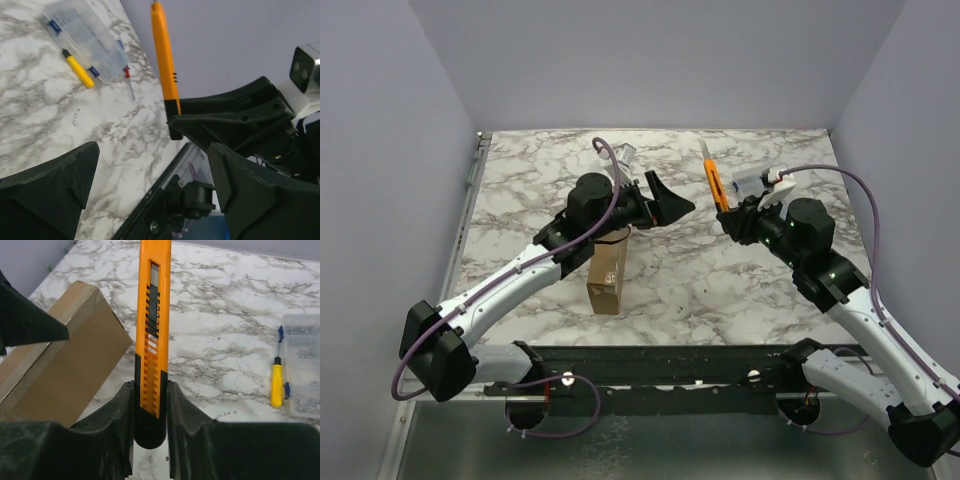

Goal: Unpack the express box

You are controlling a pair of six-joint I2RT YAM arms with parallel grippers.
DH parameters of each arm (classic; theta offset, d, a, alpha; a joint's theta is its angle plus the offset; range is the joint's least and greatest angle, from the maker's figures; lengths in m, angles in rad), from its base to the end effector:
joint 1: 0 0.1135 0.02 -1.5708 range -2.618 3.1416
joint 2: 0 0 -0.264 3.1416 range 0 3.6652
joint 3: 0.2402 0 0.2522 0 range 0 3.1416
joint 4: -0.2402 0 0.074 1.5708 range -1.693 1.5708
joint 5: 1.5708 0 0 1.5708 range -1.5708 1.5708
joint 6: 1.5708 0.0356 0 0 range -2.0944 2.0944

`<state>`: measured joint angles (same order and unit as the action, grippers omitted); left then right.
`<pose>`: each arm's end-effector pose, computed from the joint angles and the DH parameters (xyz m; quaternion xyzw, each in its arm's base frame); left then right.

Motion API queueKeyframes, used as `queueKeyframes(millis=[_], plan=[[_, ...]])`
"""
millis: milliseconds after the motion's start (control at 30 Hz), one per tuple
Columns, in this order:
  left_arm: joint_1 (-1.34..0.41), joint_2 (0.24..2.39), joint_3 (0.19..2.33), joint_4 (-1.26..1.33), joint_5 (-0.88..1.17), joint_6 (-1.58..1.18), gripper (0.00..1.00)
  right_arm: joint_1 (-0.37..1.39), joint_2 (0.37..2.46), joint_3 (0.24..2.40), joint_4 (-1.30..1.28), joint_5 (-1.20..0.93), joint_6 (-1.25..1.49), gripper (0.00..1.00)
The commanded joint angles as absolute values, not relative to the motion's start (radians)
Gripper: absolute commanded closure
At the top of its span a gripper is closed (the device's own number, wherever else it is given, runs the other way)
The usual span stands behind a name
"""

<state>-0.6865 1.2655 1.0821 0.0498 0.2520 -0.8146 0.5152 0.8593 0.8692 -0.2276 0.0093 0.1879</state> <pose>0.2264 -0.1970 0.3652 0.0348 0.7505 -0.5146 0.4131 0.1733 0.0978 0.3522 -0.1242 0.7698 0.2122 0.5891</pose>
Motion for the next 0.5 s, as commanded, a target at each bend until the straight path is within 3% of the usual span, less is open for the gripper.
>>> queueKeyframes(millis=[0,233,367,467], plan=[[-0.756,1.272,1.043,0.268,0.278,-0.944,0.01,0.517,0.854,0.882,-0.214,-0.119,0.156,0.99],[-0.774,1.321,1.02,0.38,0.178,-1.021,0.02,0.516,0.805,0.861,-0.215,-0.151,0.168,0.99],[-0.798,1.372,1.016,0.477,0.1,-1.111,0.21,0.517,0.767,0.815,-0.192,-0.15,0.174,0.99],[-0.827,1.414,1.044,0.513,0.053,-1.131,0.29,0.517,0.756,0.82,-0.211,-0.135,0.17,0.99]])
